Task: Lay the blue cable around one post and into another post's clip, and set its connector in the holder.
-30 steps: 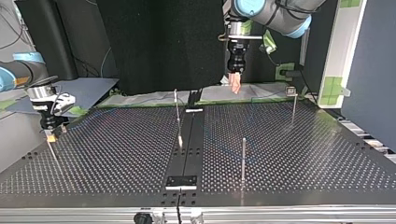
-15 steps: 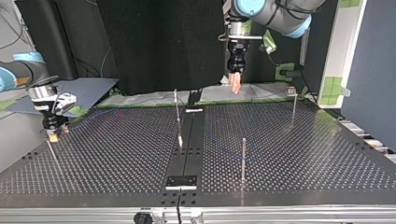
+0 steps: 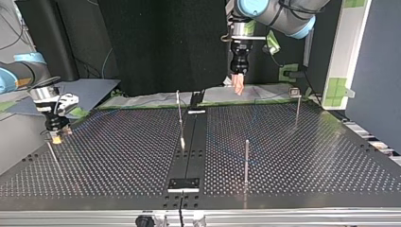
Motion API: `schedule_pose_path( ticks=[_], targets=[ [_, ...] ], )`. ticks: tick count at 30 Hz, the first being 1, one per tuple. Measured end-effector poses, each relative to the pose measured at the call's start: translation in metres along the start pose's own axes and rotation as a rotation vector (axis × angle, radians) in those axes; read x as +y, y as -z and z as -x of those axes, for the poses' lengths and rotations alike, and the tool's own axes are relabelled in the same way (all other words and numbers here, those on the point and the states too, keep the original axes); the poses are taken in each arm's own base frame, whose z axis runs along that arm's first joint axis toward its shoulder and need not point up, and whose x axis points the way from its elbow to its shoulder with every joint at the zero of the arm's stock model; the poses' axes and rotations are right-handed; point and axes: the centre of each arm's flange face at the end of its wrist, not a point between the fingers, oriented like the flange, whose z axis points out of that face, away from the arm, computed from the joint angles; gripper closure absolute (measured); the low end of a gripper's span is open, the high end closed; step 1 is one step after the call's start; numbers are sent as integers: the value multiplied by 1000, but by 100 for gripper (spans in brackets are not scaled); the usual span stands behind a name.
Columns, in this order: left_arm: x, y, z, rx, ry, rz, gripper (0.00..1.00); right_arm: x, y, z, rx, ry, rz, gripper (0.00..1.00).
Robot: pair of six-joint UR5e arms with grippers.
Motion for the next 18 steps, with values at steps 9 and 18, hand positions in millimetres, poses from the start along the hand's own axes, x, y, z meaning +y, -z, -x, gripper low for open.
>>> schedule_pose_path(
  ticks=[9,18],
  targets=[
    [1,-1,0,-2,1,2,0,-5,-1,-1,2,1,-8,0],
    [2,-2,0,-1,1,4,0,-10,-2,-1,1,1,-15,0]
  ],
)
